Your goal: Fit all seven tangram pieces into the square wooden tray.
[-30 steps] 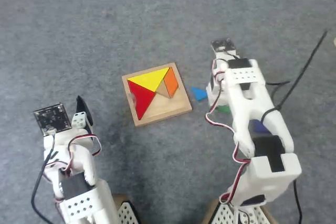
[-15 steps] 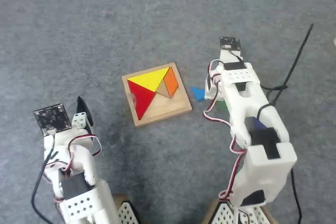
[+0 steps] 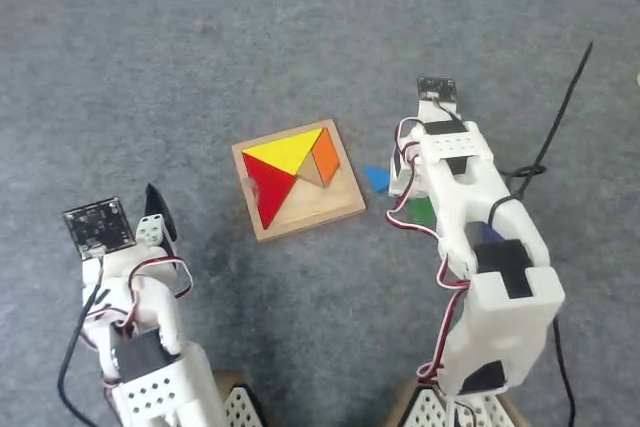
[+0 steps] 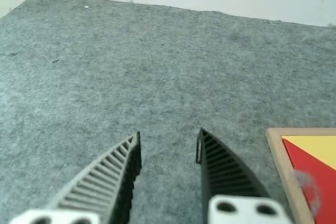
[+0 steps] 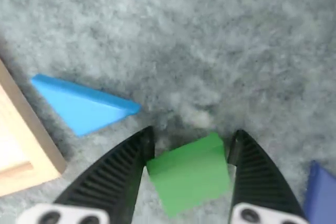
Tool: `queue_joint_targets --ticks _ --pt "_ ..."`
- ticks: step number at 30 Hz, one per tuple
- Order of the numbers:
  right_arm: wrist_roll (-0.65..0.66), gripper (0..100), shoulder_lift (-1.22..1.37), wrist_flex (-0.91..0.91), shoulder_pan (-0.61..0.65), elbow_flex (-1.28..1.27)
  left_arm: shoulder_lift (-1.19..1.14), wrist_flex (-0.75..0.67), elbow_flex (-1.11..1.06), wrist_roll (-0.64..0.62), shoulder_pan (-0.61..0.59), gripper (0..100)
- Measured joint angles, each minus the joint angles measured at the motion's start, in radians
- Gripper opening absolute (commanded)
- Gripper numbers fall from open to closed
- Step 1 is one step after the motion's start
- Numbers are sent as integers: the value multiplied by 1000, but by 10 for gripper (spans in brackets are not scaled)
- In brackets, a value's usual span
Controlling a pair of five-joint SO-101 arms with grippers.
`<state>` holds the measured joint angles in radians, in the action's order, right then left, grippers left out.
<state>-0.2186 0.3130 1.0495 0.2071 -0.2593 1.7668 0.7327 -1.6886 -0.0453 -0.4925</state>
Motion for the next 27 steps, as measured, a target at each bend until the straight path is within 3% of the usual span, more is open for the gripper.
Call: queue_joint_targets --ticks 10,20,25,27 --pt "150 235 0 86 0 2 0 0 0 0 0 171" --pt "427 239 -2 216 0 41 0 0 0 0 0 171" --pt "532 375 -110 269 0 48 0 0 0 0 0 171" --pt "569 381 -172 273 0 32 0 0 0 0 0 171"
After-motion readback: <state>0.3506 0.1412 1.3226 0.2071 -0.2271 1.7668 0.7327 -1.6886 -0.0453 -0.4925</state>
